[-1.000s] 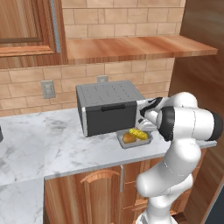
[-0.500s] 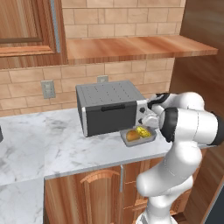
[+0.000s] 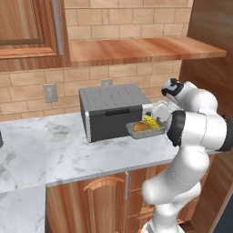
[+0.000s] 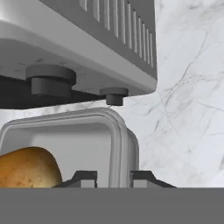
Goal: Take the corn and potato out of the freezer and place them in the tupperware container on the counter. Then put the tupperware containing the vegetables back in the freezer.
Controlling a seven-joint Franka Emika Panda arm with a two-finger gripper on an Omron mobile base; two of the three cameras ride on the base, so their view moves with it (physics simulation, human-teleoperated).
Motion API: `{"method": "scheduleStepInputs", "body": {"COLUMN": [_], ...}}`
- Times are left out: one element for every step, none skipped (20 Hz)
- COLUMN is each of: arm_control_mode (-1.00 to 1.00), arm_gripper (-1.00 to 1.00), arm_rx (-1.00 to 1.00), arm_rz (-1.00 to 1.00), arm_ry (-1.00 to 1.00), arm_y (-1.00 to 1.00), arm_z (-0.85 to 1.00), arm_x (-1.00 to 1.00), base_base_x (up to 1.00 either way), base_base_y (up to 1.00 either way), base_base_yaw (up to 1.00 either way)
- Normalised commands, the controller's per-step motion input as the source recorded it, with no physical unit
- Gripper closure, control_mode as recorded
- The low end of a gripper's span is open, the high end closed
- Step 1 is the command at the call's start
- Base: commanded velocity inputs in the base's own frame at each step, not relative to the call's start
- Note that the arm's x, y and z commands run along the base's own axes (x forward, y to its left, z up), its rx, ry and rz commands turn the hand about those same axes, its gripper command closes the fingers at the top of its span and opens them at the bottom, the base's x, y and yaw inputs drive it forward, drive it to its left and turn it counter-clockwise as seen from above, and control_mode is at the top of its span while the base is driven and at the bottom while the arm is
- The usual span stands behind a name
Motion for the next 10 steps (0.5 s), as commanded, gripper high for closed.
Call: {"method": "scheduleStepInputs", "body": {"arm_control_mode": [-1.0, -1.0, -1.0, -1.0, -1.0, -1.0, -1.0, -1.0, -1.0, -1.0], "arm_gripper": [1.0, 1.0, 1.0, 1.0, 1.0, 1.0, 1.0, 1.0, 1.0, 1.0], "arm_rx": [0.11, 0.07, 0.03, 0.0, 0.0, 0.0, 0.0, 0.0, 0.0, 0.0], "arm_rz": [-0.11, -0.12, -0.12, -0.11, -0.11, -0.12, -0.12, -0.12, -0.12, -0.11], "arm_ry": [0.05, 0.0, 0.0, 0.0, 0.0, 0.0, 0.0, 0.0, 0.0, 0.0], "arm_y": [-0.1, -0.1, -0.05, 0.0, 0.0, 0.0, 0.0, 0.0, 0.0, 0.0], "arm_z": [0.51, 0.38, 0.29, 0.21, 0.19, 0.18, 0.21, 0.22, 0.3, 0.34], "arm_x": [-0.29, -0.39, -0.49, -0.53, -0.64, -0.58, -0.53, -0.53, -0.51, -0.56], "base_base_x": [0.0, 0.0, 0.0, 0.0, 0.0, 0.0, 0.0, 0.0, 0.0, 0.0], "base_base_y": [0.0, 0.0, 0.0, 0.0, 0.0, 0.0, 0.0, 0.0, 0.0, 0.0], "base_base_yaw": [0.0, 0.0, 0.0, 0.0, 0.0, 0.0, 0.0, 0.0, 0.0, 0.0]}}
